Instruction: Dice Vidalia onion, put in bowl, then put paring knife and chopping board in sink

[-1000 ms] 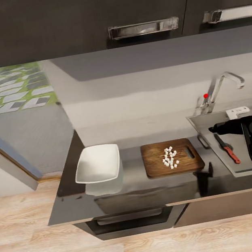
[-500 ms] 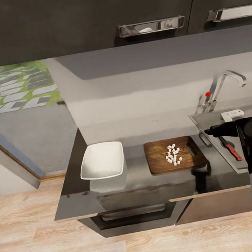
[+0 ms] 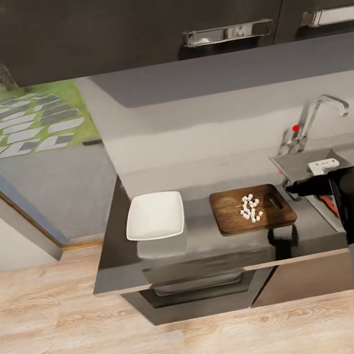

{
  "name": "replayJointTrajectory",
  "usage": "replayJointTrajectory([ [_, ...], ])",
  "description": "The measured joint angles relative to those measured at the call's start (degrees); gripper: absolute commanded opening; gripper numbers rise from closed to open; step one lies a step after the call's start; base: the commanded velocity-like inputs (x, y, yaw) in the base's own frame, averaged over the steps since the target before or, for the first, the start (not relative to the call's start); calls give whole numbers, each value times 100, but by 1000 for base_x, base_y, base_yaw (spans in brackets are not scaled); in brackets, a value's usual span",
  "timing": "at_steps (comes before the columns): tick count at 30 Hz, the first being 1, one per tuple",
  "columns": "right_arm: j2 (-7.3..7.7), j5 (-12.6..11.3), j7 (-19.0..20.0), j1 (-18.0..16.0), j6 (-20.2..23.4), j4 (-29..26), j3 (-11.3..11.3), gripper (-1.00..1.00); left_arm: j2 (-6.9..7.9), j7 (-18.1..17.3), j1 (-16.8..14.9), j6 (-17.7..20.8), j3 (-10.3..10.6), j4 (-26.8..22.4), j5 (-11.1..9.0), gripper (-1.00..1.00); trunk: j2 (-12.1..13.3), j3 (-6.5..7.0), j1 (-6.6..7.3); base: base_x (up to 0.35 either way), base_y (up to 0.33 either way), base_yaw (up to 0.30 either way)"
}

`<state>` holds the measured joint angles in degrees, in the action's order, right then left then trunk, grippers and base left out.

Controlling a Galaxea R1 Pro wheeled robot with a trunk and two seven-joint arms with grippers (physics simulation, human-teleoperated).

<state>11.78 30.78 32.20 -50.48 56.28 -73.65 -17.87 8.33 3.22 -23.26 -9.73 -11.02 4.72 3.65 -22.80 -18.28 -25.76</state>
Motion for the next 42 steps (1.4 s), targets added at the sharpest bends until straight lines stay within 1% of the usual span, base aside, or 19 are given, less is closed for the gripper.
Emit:
replayJointTrajectory([
  [6, 0, 1, 0, -1, 0, 46, 2, 100, 0, -1, 0, 1, 0, 0, 0, 100, 0, -11, 0, -8, 12, 0],
  [17, 1, 0, 0, -1, 1, 48, 1, 100, 0, 6, 0, 1, 1, 0, 0, 100, -1, -85, 1, 19, -15, 0],
  [29, 1, 8, 0, -1, 0, 48, 5, 100, 0, 8, 0, 1, 1, 0, 0, 100, -1, -89, 1, 5, -5, 0],
  [37, -2, 9, 0, 7, 1, 48, 7, 100, 0, 8, 0, 1, -4, 0, 0, 100, -1, -89, 1, 109, -62, 0],
  [42, -50, 8, 0, 8, 1, 97, 7, 100, 0, 8, 0, 1, -3, 0, 0, 100, 0, -106, 0, 5, -3, 0],
])
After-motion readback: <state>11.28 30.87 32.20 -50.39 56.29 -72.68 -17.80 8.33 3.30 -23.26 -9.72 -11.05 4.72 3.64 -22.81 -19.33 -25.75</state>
